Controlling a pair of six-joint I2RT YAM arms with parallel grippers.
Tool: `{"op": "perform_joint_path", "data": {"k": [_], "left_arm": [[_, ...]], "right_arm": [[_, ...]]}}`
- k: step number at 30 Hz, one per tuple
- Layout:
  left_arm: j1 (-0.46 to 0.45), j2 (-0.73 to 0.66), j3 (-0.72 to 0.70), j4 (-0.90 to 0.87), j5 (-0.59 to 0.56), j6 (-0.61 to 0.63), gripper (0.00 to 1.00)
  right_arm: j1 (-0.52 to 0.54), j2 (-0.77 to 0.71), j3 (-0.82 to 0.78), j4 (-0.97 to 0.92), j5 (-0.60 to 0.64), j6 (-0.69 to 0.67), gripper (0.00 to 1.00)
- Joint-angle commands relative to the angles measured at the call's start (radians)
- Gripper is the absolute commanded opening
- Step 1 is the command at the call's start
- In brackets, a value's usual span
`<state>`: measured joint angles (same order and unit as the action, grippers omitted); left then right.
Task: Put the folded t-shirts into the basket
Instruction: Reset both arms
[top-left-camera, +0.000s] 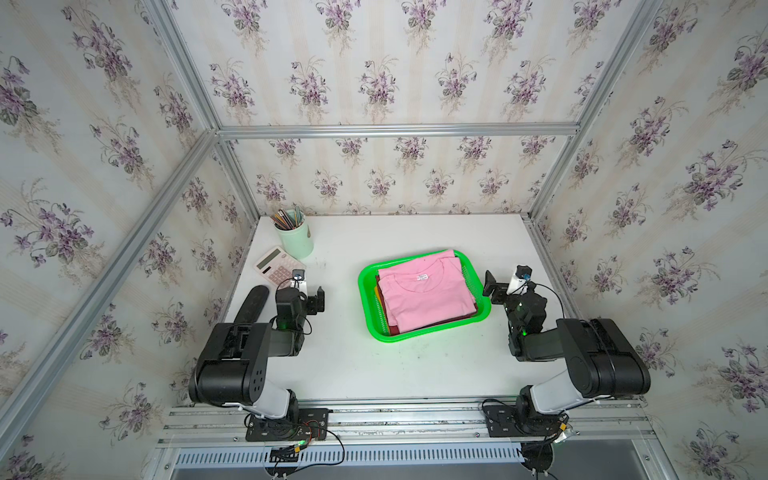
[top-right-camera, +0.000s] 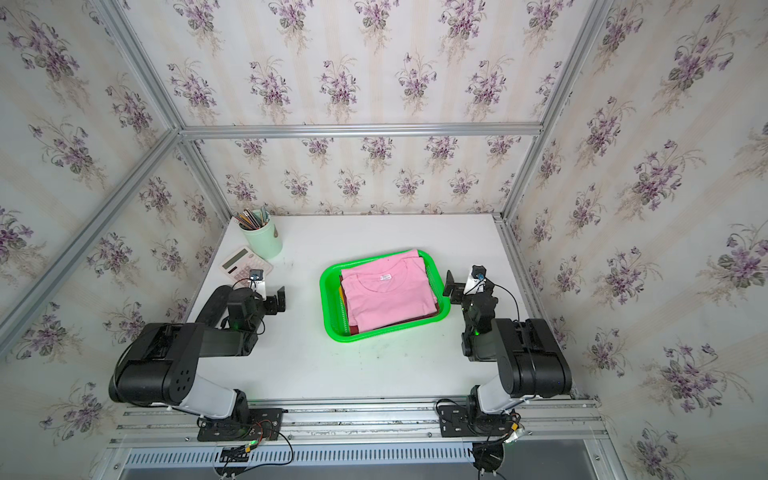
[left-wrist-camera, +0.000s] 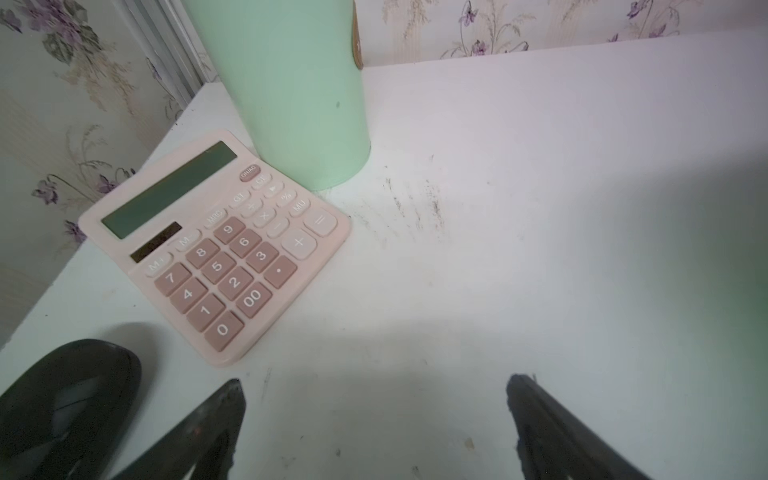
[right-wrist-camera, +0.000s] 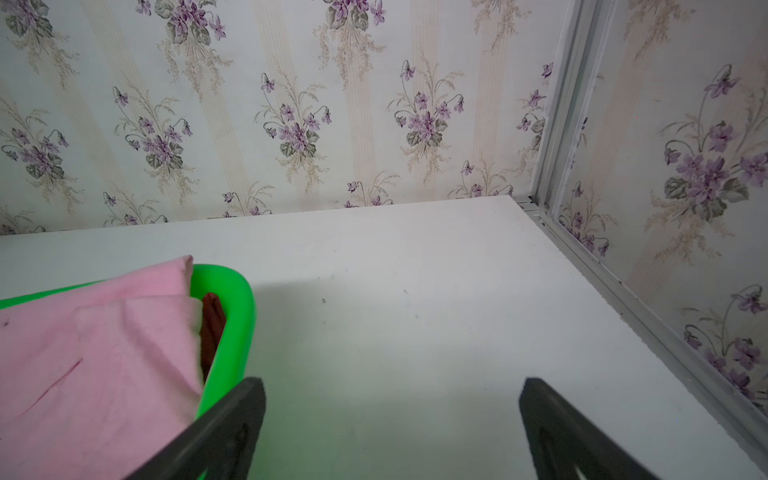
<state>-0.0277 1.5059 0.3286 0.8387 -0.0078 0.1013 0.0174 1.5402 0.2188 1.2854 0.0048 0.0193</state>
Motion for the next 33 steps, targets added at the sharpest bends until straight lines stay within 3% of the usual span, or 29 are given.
{"op": "perform_joint_path", "data": {"k": [1, 5, 8, 11, 33], "left_arm": [[0.013, 0.043, 0.028, 0.121, 0.014, -0.035, 1.0], [0.014, 0.007, 0.083, -0.041, -0.054, -0.069, 1.0], [0.013, 0.045, 0.048, 0.092, -0.05, -0.05, 1.0], [0.012, 0.026, 0.065, 0.026, -0.048, -0.058, 1.0], [0.011, 0.039, 0.053, 0.072, -0.046, -0.052, 1.0]], "right_arm": [[0.001, -0.001, 0.005, -0.011, -0.012, -0.004, 1.0], [0.0, 0.001, 0.003, 0.001, -0.011, -0.005, 1.0], [0.001, 0.0, 0.002, -0.001, -0.011, -0.004, 1.0], [0.001, 0.0, 0.002, 0.0, -0.011, -0.005, 1.0], [0.001, 0.0, 0.004, -0.005, -0.023, -0.009, 1.0]]}}
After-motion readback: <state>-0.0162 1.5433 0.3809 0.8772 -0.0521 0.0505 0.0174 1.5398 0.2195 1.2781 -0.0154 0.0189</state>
